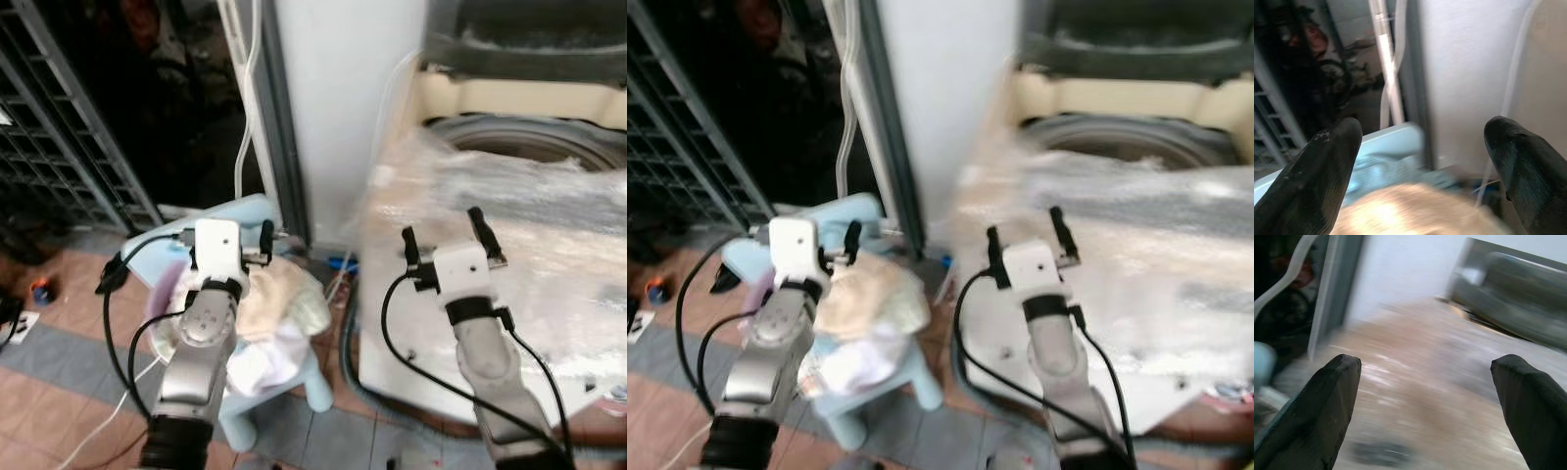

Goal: Clothes washing

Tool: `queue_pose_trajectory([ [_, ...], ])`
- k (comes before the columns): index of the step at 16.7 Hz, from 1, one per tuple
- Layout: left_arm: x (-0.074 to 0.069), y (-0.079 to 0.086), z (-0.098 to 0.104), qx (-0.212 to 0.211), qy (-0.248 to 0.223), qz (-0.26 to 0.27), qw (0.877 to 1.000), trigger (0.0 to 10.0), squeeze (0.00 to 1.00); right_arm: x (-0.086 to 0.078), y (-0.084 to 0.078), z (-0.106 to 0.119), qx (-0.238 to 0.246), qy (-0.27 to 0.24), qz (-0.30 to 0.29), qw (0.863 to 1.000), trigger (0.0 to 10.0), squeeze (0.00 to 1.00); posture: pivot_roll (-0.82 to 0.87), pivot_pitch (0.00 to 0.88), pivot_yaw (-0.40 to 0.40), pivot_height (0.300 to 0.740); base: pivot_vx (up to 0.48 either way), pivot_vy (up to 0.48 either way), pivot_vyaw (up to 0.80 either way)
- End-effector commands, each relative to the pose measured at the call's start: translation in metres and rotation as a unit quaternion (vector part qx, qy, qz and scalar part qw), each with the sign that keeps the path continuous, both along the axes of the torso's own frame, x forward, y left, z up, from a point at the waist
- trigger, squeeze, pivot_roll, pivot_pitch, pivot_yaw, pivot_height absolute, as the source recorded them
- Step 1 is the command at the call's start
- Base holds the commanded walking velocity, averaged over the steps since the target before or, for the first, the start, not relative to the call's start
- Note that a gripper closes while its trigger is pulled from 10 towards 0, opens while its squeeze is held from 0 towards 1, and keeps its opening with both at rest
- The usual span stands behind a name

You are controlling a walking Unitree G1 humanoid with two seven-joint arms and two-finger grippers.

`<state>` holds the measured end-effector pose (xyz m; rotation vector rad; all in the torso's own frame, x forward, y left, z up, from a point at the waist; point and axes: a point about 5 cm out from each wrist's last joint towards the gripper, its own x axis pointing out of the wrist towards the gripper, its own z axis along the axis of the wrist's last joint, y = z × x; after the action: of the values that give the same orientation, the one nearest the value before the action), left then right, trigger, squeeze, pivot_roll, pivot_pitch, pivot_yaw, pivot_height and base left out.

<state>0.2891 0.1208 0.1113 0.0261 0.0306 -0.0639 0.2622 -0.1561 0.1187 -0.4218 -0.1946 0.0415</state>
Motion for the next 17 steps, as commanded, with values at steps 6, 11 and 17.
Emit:
queue_pose_trajectory([
  [6, -0.001, 0.021, -0.002, 0.01, -0.011, 0.045, 0.999, 10.0, 0.0, 0.005, 0.005, 0.002, 0.073, 0.015, 0.025, 0.997, 10.0, 0.0, -0.07, 0.0, 0.109, 0.74, 0.0, 0.4, 0.0],
  [11, -0.014, 0.038, -0.01, 0.076, -0.002, 0.015, 0.997, 10.0, 0.0, 0.017, 0.003, -0.016, 0.105, 0.071, 0.001, 0.992, 10.0, 0.0, -0.06, 0.0, 0.112, 0.74, 0.0, 0.0, 0.0],
  [17, -0.033, 0.053, -0.017, 0.119, -0.011, 0.04, 0.992, 10.0, 0.0, 0.02, -0.005, -0.027, 0.138, 0.149, 0.012, 0.979, 10.0, 0.0, -0.05, 0.0, 0.093, 0.74, 0.0, 0.0, 0.0],
])
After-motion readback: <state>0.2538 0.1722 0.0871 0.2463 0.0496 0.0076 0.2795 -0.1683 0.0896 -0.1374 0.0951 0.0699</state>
